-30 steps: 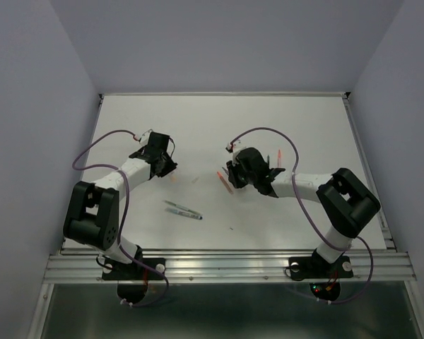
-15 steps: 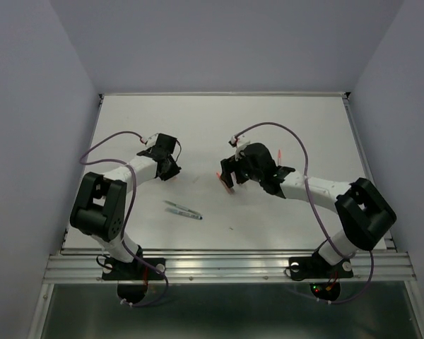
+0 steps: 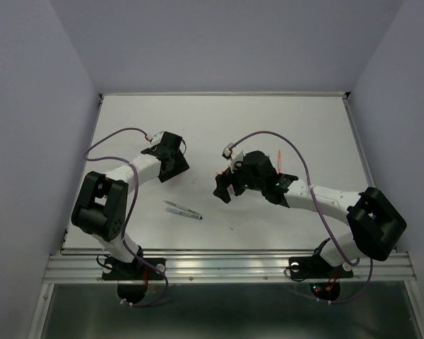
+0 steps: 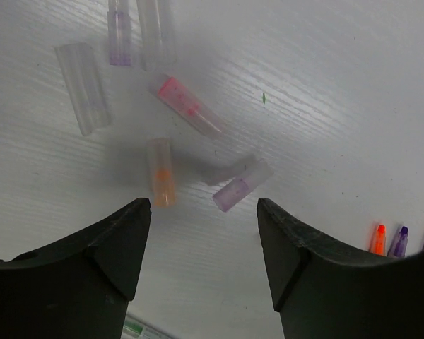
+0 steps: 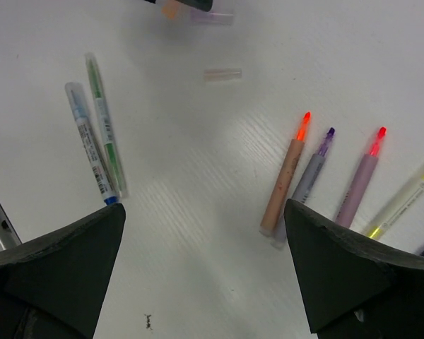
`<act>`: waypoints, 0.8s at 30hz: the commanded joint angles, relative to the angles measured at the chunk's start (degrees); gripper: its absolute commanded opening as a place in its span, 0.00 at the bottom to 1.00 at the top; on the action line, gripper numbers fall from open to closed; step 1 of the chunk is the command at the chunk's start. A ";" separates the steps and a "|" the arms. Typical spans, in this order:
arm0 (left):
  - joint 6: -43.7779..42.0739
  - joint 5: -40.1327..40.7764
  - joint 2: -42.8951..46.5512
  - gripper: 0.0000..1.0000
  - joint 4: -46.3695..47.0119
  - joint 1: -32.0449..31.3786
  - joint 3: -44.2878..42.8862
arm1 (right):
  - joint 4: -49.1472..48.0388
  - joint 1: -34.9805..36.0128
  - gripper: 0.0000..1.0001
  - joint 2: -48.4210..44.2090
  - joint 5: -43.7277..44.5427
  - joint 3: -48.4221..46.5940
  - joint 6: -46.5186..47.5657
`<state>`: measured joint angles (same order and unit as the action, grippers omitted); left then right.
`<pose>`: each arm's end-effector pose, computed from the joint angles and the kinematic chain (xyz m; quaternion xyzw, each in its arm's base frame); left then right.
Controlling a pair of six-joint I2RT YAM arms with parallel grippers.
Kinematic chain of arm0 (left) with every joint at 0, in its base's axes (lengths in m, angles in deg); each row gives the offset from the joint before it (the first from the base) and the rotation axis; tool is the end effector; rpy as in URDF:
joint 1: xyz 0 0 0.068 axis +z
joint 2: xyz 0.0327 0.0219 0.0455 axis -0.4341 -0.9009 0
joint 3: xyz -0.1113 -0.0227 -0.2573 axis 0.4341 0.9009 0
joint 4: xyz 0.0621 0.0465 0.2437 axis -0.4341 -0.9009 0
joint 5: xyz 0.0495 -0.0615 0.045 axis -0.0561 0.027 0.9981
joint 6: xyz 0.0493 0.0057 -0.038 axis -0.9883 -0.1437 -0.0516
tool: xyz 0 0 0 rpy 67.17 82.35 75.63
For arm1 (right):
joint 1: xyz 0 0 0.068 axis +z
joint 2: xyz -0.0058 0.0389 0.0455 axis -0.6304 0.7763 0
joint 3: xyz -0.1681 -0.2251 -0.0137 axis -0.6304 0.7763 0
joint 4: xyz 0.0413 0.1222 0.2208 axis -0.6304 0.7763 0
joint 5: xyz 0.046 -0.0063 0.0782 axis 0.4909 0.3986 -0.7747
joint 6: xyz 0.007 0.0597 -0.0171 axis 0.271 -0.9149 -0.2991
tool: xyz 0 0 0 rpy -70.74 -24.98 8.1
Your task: Open the pen caps
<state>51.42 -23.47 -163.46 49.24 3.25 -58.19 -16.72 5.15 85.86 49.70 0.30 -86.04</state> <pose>0.3106 -0.1191 0.1914 -0.1918 0.9236 -0.0988 0.3168 0.2213 0.2293 0.2295 -0.3354 0.7960 0.2911 0.4113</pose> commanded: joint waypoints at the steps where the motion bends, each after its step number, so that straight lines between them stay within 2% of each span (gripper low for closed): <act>1: -0.53 1.30 3.34 0.73 -2.31 -0.37 -1.86 | -0.27 3.13 1.00 0.60 1.17 -1.37 1.80; 5: -0.97 0.86 6.50 0.77 -2.66 -0.55 -2.21 | 1.23 7.36 1.00 3.94 6.00 -4.53 2.86; 7: -1.06 1.73 7.91 0.85 -3.36 -0.46 -2.91 | 1.76 9.11 1.00 5.96 8.46 -6.99 3.39; 8: -1.06 2.35 9.31 0.94 -3.71 -0.46 -3.27 | 1.67 10.60 1.00 8.05 9.08 -7.87 3.47; 9: -1.50 3.57 10.62 0.99 -3.80 -0.46 -3.70 | 1.67 11.14 1.00 9.03 9.44 -9.53 3.56; 15: -0.10 6.13 13.18 0.99 -5.74 1.65 -5.38 | 1.23 13.52 1.00 16.32 10.93 -16.13 4.00; 24: 2.10 5.43 17.67 0.99 -4.24 6.13 -0.20 | 5.71 17.74 1.00 27.49 17.34 -27.03 8.13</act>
<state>52.10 -19.62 -148.73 45.17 8.28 -60.92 -12.55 21.67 111.17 63.21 -22.21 -80.25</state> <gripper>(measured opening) 0.986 0.998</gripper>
